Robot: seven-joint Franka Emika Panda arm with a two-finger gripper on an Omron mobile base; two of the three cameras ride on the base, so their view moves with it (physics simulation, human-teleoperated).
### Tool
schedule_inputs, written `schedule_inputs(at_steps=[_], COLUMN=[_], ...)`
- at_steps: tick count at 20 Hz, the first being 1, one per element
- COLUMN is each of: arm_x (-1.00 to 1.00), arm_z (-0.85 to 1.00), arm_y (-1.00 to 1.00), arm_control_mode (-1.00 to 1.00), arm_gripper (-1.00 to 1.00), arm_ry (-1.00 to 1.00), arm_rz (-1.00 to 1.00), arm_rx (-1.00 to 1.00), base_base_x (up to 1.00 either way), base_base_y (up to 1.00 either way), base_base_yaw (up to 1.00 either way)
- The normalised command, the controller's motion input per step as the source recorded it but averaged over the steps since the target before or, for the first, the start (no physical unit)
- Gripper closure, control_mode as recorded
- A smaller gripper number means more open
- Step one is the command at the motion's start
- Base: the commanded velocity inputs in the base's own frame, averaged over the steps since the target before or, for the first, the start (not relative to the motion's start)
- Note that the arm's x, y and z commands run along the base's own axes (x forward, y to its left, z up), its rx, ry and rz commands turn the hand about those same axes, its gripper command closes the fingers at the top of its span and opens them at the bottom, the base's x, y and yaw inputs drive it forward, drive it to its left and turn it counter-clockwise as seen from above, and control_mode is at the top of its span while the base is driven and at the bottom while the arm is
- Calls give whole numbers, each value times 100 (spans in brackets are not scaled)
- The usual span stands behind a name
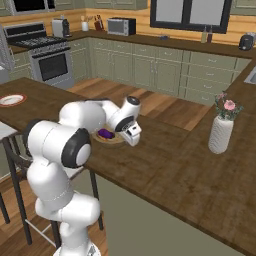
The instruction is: Pick the chicken drumstick and eggplant from their plates and place them in the bowl. Then put the bowl in the fridge.
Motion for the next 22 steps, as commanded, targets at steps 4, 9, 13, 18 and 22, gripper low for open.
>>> schedule_inputs(at_steps=[4, 9, 13, 18, 22], arm_x=[67, 53, 12, 16, 0], arm_z=[-47, -23, -44, -42, -5], arm_y=[0, 0, 10, 32, 9], arm_control_mode=[-100, -100, -100, -100, -100], arm_gripper=[-100, -100, -100, 100, 100], arm_ry=[0, 0, 0, 0, 0], arm_rz=[0, -1, -3, -7, -3], arm_rx=[7, 0, 0, 0, 0], base_base_x=[0, 0, 0, 0, 0], base_base_y=[0, 0, 0, 0, 0], base_base_yaw=[0, 0, 0, 0, 0])
